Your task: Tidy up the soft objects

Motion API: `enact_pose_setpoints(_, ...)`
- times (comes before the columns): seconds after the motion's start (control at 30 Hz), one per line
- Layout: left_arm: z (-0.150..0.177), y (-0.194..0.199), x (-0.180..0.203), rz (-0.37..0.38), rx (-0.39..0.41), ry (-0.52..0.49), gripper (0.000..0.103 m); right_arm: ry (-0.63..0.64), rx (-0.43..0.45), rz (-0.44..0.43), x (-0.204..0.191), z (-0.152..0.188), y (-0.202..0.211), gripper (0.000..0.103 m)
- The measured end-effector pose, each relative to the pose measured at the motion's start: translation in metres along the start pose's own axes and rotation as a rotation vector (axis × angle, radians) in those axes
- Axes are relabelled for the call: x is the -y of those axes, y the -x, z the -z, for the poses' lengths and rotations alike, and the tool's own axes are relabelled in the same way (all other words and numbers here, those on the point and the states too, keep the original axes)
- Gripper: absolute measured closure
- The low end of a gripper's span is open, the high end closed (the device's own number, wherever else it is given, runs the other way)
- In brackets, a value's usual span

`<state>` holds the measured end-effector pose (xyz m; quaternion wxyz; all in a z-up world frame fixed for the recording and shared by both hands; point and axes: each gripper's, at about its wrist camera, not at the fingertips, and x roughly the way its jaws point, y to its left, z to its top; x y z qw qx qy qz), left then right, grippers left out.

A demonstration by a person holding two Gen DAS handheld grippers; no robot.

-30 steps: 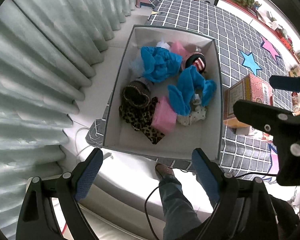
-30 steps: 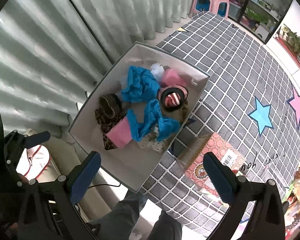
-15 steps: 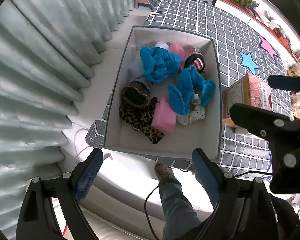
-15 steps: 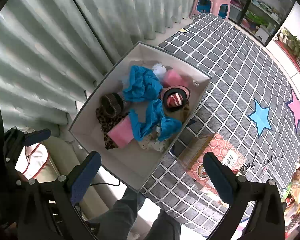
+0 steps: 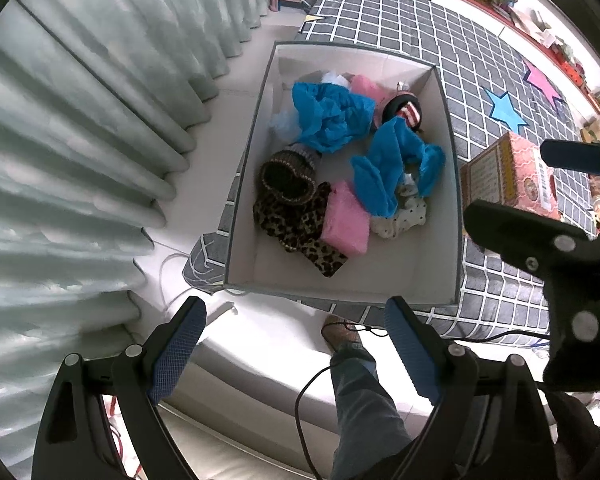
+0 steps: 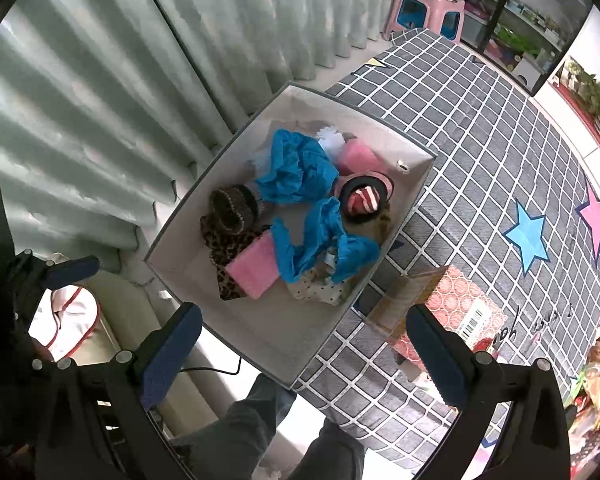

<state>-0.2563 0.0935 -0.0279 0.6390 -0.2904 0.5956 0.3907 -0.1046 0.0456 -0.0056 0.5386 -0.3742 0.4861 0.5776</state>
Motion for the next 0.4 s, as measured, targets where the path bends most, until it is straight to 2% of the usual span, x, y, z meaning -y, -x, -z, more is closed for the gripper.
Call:
enact_pose_setpoints(0.27,-0.004,-0.013,-0.004,0.03,-0.033,0.016,0.01,0.002,-0.006,0.006,-0.002,0.002,-0.005,0.0)
enact_pose_setpoints(0.4,-0.007,-0.009,-0.004,0.059,-0.005,0.018,0.011,-0.007,-0.007,0.012,0.001,0.002,-0.006,0.0)
